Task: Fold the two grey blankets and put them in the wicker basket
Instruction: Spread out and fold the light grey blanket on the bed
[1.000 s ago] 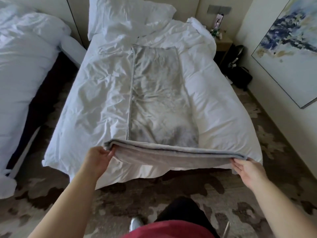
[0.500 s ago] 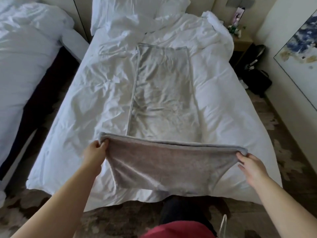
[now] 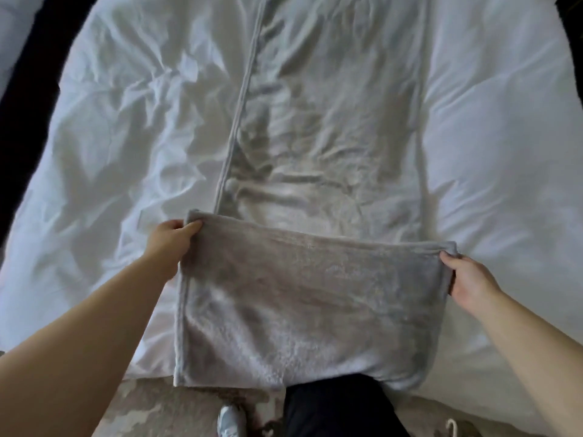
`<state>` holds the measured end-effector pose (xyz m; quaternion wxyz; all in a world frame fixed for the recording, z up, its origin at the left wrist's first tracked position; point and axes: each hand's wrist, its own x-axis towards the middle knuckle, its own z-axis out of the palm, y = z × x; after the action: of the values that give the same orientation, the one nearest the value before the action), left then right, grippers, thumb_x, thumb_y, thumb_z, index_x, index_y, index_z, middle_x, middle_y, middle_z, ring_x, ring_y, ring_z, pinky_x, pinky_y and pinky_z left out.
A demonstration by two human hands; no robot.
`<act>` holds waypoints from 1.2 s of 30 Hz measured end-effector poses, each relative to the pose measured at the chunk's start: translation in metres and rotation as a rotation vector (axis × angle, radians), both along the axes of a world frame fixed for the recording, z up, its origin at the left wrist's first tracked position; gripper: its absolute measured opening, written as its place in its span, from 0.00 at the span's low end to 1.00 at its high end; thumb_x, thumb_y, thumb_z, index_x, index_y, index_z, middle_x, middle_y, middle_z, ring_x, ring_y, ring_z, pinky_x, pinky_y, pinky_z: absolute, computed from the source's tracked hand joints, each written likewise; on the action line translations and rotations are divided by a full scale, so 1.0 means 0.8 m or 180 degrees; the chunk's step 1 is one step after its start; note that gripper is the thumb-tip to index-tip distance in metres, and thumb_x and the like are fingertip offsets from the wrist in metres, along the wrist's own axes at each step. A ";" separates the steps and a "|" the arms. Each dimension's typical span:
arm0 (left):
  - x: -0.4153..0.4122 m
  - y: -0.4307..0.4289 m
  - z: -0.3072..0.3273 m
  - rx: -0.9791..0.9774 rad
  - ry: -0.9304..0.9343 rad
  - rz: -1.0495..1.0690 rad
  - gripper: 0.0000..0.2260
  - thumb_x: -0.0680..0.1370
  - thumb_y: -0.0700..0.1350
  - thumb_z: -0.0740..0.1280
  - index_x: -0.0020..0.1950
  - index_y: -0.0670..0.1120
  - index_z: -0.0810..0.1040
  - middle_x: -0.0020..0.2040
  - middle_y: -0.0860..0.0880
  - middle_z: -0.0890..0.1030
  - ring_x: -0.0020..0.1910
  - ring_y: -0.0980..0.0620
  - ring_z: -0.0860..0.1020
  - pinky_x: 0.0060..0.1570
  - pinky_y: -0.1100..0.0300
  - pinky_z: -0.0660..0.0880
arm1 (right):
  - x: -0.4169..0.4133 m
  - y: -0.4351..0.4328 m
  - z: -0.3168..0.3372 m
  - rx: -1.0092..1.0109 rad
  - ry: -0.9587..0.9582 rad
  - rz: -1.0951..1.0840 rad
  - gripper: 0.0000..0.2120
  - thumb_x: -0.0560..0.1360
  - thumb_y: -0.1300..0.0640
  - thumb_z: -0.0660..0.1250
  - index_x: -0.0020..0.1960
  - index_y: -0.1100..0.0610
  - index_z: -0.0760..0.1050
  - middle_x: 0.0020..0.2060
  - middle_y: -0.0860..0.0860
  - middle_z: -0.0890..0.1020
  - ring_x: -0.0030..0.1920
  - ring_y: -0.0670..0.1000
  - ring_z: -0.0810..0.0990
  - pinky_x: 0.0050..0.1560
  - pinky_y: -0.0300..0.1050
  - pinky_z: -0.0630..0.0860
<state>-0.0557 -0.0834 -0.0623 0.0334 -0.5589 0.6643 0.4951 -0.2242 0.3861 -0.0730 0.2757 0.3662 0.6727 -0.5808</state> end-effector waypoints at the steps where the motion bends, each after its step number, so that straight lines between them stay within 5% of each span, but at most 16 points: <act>1: -0.004 -0.001 -0.011 -0.0011 -0.0132 -0.0084 0.08 0.74 0.51 0.70 0.38 0.49 0.78 0.36 0.48 0.78 0.35 0.50 0.74 0.35 0.60 0.71 | -0.002 -0.003 -0.014 0.0013 -0.0119 0.0023 0.07 0.80 0.60 0.60 0.52 0.57 0.76 0.33 0.49 0.85 0.35 0.49 0.84 0.46 0.47 0.78; 7: -0.001 0.001 -0.038 -0.0026 -0.0344 -0.0181 0.11 0.75 0.53 0.69 0.49 0.47 0.80 0.39 0.48 0.80 0.41 0.48 0.77 0.43 0.56 0.73 | 0.006 -0.017 -0.032 0.0111 -0.0429 -0.0099 0.16 0.79 0.57 0.61 0.66 0.59 0.74 0.59 0.57 0.80 0.60 0.59 0.78 0.62 0.56 0.72; 12: 0.032 0.009 -0.012 0.0237 -0.0073 -0.0134 0.17 0.75 0.52 0.70 0.58 0.43 0.78 0.47 0.46 0.82 0.44 0.48 0.80 0.43 0.56 0.76 | 0.043 -0.019 0.008 -0.0112 -0.0482 -0.0213 0.11 0.79 0.52 0.63 0.53 0.59 0.79 0.41 0.52 0.86 0.48 0.54 0.81 0.55 0.54 0.76; 17: 0.111 0.037 0.020 0.0183 -0.0201 -0.0290 0.23 0.74 0.50 0.72 0.65 0.42 0.73 0.54 0.45 0.80 0.48 0.47 0.78 0.46 0.54 0.75 | 0.131 -0.003 0.040 -0.0005 -0.0370 -0.0254 0.07 0.78 0.58 0.63 0.51 0.59 0.78 0.32 0.49 0.85 0.33 0.48 0.84 0.29 0.37 0.79; 21: 0.199 0.072 0.039 0.0199 -0.0426 0.0069 0.28 0.72 0.49 0.74 0.68 0.42 0.70 0.59 0.42 0.78 0.55 0.43 0.76 0.55 0.52 0.72 | 0.221 0.014 0.046 0.0179 -0.0541 -0.0091 0.14 0.76 0.62 0.65 0.61 0.60 0.75 0.51 0.55 0.82 0.52 0.53 0.79 0.53 0.45 0.72; 24: 0.257 0.099 0.037 0.0424 -0.0742 0.0601 0.33 0.71 0.49 0.75 0.71 0.41 0.67 0.62 0.39 0.76 0.60 0.37 0.75 0.55 0.50 0.73 | 0.279 0.024 0.045 0.0536 -0.0727 0.0003 0.12 0.75 0.63 0.66 0.59 0.61 0.73 0.53 0.57 0.77 0.61 0.58 0.74 0.61 0.51 0.68; 28: 0.299 0.127 0.007 0.1633 -0.0726 0.1297 0.27 0.72 0.46 0.74 0.67 0.38 0.71 0.49 0.39 0.78 0.42 0.45 0.75 0.37 0.54 0.75 | 0.333 0.038 0.021 0.0526 -0.1273 -0.0008 0.16 0.76 0.64 0.64 0.63 0.63 0.72 0.44 0.56 0.76 0.56 0.56 0.74 0.60 0.50 0.68; 32: 0.304 0.157 -0.037 0.2355 -0.0550 0.1680 0.18 0.76 0.53 0.68 0.59 0.43 0.71 0.47 0.43 0.77 0.42 0.48 0.76 0.42 0.55 0.75 | 0.362 0.032 -0.028 0.0038 -0.1478 -0.0488 0.18 0.79 0.60 0.63 0.67 0.61 0.70 0.46 0.55 0.77 0.57 0.55 0.73 0.61 0.50 0.68; 36: 0.285 0.177 -0.063 0.2814 0.0246 0.2332 0.16 0.79 0.56 0.62 0.53 0.44 0.75 0.50 0.49 0.77 0.48 0.50 0.76 0.58 0.52 0.68 | 0.366 0.017 -0.068 -0.0755 -0.1298 -0.1451 0.19 0.80 0.53 0.61 0.69 0.58 0.68 0.59 0.57 0.73 0.68 0.56 0.68 0.68 0.53 0.64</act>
<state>0.1720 0.0579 -0.1129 0.0659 -0.6670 0.1580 0.7251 0.0687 0.3997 -0.1270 0.3084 0.5815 0.4319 -0.6166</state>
